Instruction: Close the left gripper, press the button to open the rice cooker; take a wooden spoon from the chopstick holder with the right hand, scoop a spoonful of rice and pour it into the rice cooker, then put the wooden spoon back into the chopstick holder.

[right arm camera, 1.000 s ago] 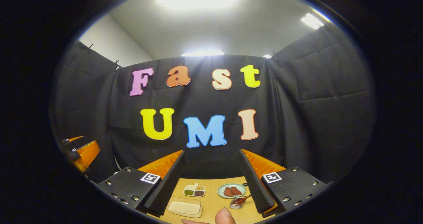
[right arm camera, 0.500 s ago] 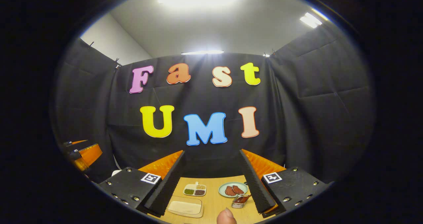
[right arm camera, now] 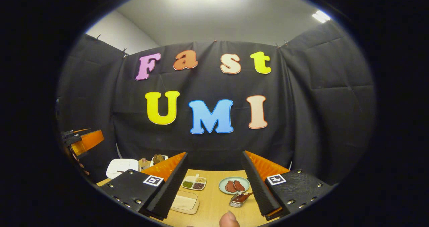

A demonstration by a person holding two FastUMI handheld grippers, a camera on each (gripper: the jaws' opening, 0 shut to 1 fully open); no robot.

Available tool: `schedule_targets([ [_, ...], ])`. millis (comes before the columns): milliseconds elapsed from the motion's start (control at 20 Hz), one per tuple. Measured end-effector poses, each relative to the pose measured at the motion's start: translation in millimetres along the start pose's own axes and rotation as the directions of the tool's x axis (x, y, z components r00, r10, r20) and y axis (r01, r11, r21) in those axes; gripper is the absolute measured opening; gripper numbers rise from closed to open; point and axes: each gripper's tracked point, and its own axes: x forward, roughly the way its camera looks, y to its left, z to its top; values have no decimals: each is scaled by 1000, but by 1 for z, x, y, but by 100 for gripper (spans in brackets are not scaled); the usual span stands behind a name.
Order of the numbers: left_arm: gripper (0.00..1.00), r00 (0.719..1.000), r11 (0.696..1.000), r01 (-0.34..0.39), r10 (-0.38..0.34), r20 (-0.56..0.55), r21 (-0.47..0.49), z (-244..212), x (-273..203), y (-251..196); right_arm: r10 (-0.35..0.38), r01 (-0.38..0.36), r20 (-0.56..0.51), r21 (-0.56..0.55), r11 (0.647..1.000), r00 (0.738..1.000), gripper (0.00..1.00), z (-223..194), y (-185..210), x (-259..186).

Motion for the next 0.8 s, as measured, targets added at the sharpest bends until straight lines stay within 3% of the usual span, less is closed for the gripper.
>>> schedule_targets([
  [350,92,989,989,-144,145,-38,32,-26,17,45,139,-137,42,-30,990,989,96,12,43,28],
  [500,81,971,974,-222,224,-84,38,-57,29,79,159,-157,48,-38,987,986,96,16,56,34],
  [650,47,937,952,-301,307,-164,62,-99,47,115,162,-160,50,-40,986,986,96,19,69,40],
  [700,41,927,948,-313,318,-197,56,-118,52,123,159,-157,44,-41,987,986,96,17,74,42],
  [750,28,920,947,-318,318,-228,40,-133,58,132,157,-156,37,-42,987,987,96,16,79,44],
  [800,24,915,949,-315,310,-257,23,-149,64,138,156,-155,32,-43,987,987,96,15,86,45],
])
